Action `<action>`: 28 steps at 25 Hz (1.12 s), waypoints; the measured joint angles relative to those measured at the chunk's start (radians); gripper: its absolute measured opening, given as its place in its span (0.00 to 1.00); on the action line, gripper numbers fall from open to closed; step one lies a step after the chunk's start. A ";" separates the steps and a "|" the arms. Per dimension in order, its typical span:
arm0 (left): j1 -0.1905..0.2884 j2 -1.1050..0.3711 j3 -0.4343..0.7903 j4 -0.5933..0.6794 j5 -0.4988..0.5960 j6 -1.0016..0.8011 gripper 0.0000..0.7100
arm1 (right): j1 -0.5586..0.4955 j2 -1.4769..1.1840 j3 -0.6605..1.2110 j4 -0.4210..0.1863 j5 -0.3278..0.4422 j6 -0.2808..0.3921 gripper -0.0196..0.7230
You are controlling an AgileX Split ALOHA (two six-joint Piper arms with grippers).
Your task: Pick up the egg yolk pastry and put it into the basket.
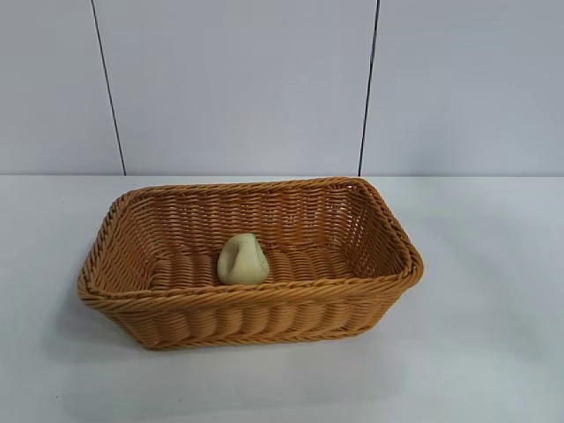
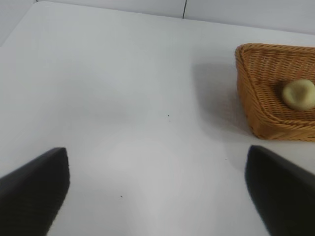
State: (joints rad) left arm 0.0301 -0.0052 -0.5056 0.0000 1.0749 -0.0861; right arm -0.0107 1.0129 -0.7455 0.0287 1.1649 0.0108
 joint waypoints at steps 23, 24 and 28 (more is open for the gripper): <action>0.000 0.000 0.000 0.000 0.001 0.000 0.98 | 0.000 -0.851 0.249 0.043 -0.135 -0.105 0.92; 0.000 0.000 0.000 0.000 0.001 0.000 0.98 | 0.000 -0.873 0.249 0.043 -0.135 -0.105 0.92; 0.000 0.000 0.000 0.000 0.001 0.000 0.98 | 0.000 -0.975 0.250 0.043 -0.134 -0.105 0.92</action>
State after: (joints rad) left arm 0.0301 -0.0052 -0.5056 0.0000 1.0757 -0.0861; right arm -0.0107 0.0377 -0.4951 0.0721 1.0307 -0.0939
